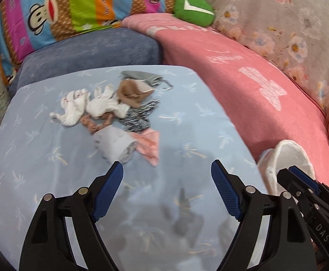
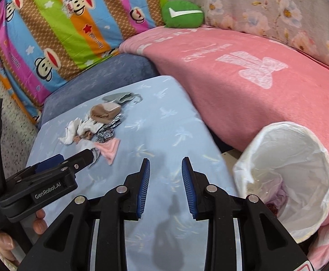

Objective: Organize soft objects
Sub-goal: 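Withdraw both tools from the bin back toward the remaining items, then grasp the grey sock with the left gripper while the right gripper grasps a pink tissue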

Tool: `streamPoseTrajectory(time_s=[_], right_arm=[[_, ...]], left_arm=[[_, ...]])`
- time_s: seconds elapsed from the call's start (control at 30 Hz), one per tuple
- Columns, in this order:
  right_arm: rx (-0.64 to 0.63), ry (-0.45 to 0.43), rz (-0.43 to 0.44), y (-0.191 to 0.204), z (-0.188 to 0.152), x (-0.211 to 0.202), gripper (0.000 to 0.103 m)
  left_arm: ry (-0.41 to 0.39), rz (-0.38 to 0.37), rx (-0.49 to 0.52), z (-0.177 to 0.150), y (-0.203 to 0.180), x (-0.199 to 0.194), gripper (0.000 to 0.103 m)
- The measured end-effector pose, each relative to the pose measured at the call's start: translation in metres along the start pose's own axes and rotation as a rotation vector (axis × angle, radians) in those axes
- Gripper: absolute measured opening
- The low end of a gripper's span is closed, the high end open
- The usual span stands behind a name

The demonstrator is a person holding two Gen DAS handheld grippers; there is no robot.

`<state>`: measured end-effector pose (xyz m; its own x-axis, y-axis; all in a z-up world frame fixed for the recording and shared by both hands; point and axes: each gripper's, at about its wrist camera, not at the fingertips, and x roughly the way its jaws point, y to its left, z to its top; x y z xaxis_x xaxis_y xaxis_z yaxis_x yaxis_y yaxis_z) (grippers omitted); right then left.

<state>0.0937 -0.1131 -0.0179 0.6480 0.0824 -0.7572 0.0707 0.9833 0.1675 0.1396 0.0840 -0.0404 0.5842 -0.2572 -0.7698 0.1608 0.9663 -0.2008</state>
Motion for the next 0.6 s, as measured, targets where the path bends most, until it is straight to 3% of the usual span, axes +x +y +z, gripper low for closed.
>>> streamPoseTrajectory(time_s=[0.33, 0.6], right_arm=[[-0.064, 0.083, 0.044, 0.051, 0.000, 0.057, 0.030], [-0.084, 0.128, 0.067, 0.076, 0.006, 0.101, 0.030]], left_arm=[[0.062, 0.054, -0.116, 0.003, 0.061, 0.028, 0.077], [0.107, 0.024, -0.185, 0.013, 0.083, 0.054, 0.077]])
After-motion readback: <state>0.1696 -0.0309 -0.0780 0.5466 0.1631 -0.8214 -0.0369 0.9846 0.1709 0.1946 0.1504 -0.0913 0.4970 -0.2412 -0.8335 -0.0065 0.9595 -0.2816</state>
